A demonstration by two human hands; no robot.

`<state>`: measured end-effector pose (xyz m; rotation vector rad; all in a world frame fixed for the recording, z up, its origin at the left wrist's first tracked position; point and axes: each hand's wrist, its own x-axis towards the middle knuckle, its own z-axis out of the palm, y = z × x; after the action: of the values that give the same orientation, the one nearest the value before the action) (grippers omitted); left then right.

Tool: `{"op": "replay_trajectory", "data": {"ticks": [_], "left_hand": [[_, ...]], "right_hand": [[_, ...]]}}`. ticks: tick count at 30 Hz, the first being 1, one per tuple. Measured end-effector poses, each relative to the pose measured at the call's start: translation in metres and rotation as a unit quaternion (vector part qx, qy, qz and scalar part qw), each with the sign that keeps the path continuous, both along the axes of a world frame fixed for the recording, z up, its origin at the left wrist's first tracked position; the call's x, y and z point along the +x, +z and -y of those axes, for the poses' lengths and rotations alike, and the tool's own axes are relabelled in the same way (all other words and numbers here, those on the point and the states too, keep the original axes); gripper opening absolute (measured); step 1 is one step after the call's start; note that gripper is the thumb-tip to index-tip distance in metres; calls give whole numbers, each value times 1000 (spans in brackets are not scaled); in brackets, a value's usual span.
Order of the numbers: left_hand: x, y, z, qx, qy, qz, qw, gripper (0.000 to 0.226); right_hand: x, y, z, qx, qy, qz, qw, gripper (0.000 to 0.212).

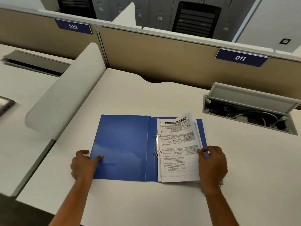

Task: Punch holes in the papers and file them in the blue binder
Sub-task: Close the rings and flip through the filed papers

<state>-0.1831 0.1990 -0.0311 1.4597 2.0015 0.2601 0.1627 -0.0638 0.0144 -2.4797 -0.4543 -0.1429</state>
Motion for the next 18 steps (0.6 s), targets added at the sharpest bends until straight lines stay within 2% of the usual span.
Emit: {"op": "replay_trajectory", "data": {"ticks": [2,6,10,14,18], "left_hand": [[0,0,-2,-4,2,4,1000,79],[0,2,-4,-6,-2,8,1000,71],[0,10,-2,6,-20,-5,1000,68],[-1,12,-2,6,-26,-30,999,65],[-2,6,-6,0,-32,-43,999,67]], "right_hand": [[-4,11,-6,-10,19,24,1000,18],[-19,45,-34,19,70,-104,992,23],[-68,71,-80,-28,181,-179,967,22],[-130,71,-130,-52,260,-214,940,18],[-177,46,-171,-25,293,-295,909,9]]}}
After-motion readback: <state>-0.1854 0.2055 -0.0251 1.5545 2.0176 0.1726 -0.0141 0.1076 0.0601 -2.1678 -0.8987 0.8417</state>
